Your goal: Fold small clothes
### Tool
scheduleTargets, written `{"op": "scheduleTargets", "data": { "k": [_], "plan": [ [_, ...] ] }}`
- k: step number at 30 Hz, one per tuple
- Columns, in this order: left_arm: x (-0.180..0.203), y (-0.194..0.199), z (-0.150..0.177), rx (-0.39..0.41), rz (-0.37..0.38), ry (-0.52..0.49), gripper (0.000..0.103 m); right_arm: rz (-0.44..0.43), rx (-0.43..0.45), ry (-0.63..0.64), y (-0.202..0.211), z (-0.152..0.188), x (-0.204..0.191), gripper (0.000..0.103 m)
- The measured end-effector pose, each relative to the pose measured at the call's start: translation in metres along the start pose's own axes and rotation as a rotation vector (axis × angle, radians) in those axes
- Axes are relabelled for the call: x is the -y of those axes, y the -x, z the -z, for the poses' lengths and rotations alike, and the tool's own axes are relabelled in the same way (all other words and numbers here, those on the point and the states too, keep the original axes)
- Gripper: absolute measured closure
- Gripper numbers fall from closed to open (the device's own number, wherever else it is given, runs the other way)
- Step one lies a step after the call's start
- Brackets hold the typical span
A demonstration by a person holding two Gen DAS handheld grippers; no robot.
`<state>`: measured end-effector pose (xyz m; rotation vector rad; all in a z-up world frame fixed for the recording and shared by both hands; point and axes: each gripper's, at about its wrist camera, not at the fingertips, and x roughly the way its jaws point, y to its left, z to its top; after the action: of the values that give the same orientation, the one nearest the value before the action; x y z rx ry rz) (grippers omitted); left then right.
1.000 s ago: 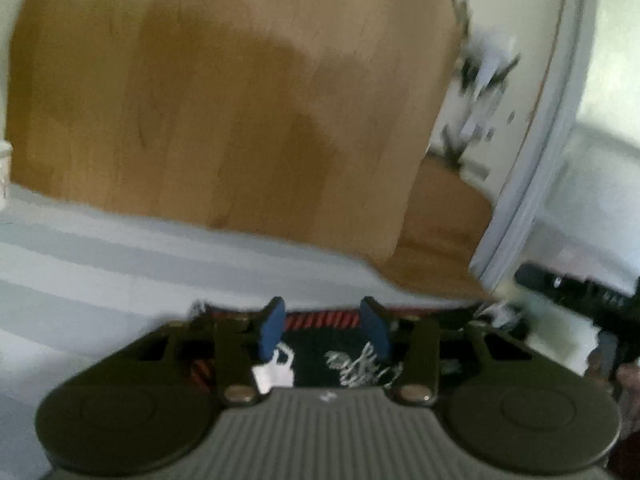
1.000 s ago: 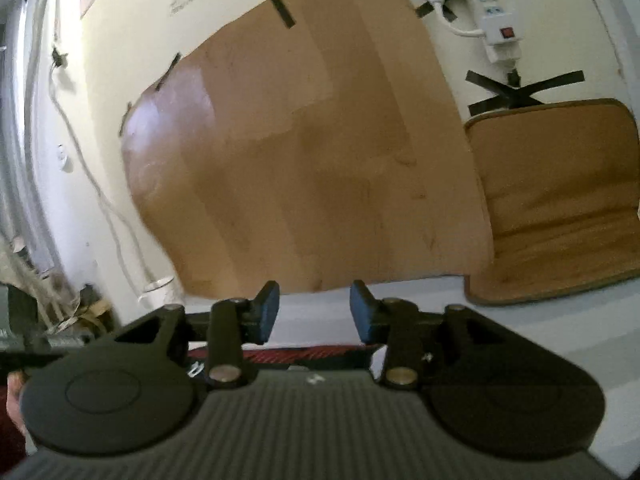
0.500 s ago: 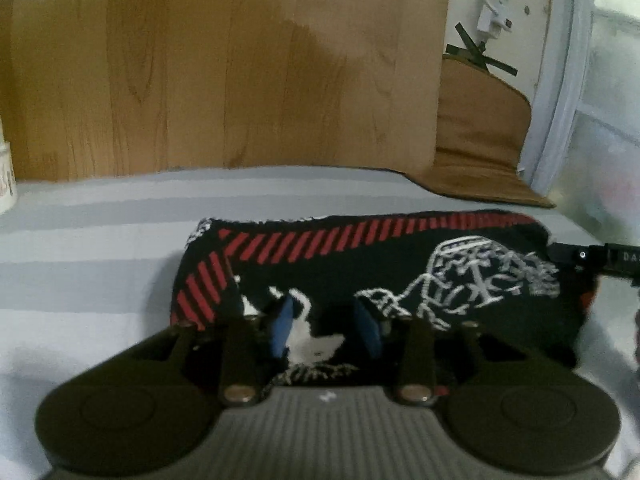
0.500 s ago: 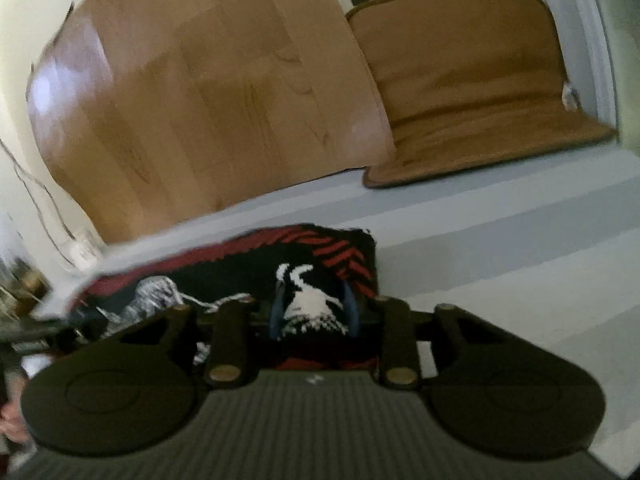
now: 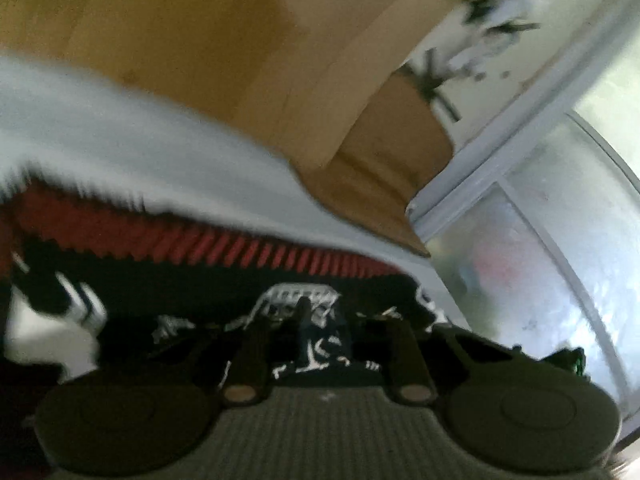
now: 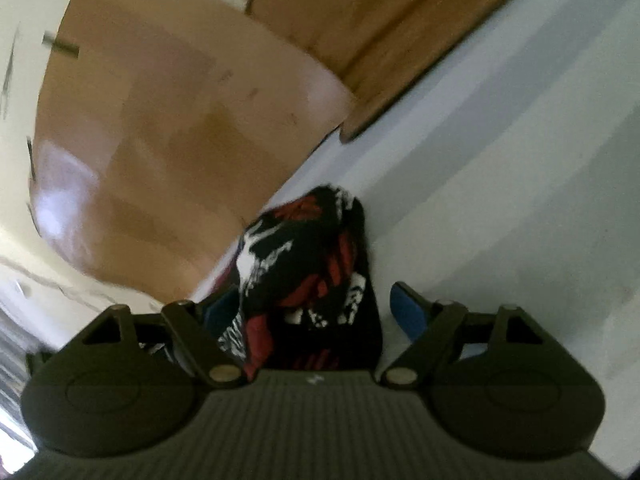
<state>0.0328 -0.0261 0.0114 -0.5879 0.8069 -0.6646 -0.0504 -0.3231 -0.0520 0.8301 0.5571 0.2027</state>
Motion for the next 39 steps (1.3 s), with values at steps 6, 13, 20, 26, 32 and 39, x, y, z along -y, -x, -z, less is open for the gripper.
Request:
{"op": "scheduleTargets", "data": {
  "k": [6, 13, 20, 26, 32, 39],
  "plan": [
    [-0.032, -0.023, 0.017, -0.011, 0.026, 0.068, 0.097, 0.014, -0.008, 0.083, -0.03, 0.012, -0.02, 0.055],
    [-0.019, -0.02, 0.022, -0.005, -0.025, 0.014, 0.097, -0.086, 0.052, 0.201, -0.009, 0.006, -0.083, 0.068],
    [-0.041, 0.077, 0.044, 0.125, -0.02, 0.09, 0.078, -0.07, -0.023, 0.64, -0.043, 0.038, -0.196, 0.068],
    [-0.088, 0.184, 0.06, 0.367, -0.127, 0.187, 0.068, -0.069, -0.203, 0.928, -0.124, 0.096, -0.261, 0.066],
    [-0.101, 0.194, 0.063, 0.382, -0.169, 0.203, 0.054, -0.108, -0.353, 1.062, -0.175, 0.149, -0.268, 0.027],
    [-0.062, 0.152, 0.037, 0.316, -0.148, 0.066, 0.048, -0.254, -0.305, 1.007, -0.112, 0.121, -0.257, 0.024]
  ]
}}
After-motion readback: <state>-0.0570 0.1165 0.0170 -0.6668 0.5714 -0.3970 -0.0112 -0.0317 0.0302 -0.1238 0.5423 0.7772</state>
